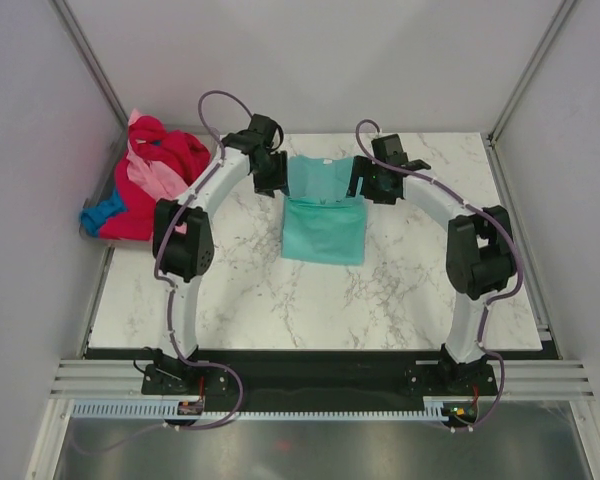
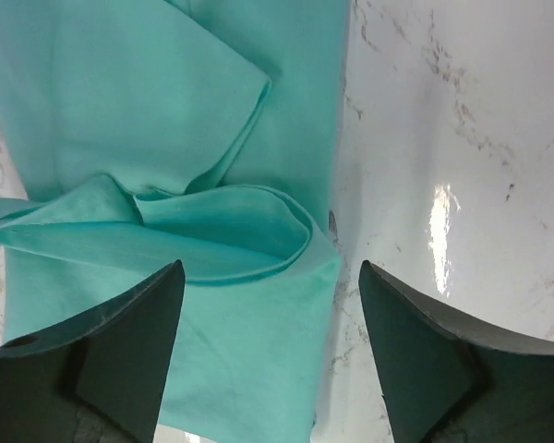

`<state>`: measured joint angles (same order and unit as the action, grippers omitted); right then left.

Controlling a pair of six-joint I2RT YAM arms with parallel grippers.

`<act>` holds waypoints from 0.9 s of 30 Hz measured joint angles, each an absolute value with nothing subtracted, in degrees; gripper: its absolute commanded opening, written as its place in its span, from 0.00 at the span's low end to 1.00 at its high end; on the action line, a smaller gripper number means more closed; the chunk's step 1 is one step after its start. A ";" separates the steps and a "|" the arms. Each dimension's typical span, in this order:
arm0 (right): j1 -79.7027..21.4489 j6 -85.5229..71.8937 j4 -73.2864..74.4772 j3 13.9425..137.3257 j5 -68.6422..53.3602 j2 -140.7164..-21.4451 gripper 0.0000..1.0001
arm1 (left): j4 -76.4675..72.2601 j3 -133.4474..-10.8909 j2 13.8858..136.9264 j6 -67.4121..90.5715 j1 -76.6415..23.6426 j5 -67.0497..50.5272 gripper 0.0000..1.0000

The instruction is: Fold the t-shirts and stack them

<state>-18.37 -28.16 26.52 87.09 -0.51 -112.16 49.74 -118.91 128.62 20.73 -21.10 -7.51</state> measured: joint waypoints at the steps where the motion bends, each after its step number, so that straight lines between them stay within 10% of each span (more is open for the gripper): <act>1: -18.06 -27.46 26.44 87.64 -1.04 -112.01 0.87 | 50.41 -116.84 126.69 20.75 -21.23 -6.26 0.52; 12: -17.23 -29.34 19.90 64.66 -7.11 -88.82 0.78 | 41.98 -85.03 97.80 23.90 -31.83 -4.64 0.50; 27: -19.07 -35.33 5.17 50.04 -22.00 -90.94 0.66 | 27.55 -75.37 112.42 30.17 -29.26 -6.66 0.42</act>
<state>-19.07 -35.33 5.17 50.04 -22.00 -90.94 27.55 -75.37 112.42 30.17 -29.26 -6.66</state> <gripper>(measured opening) 0.665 0.421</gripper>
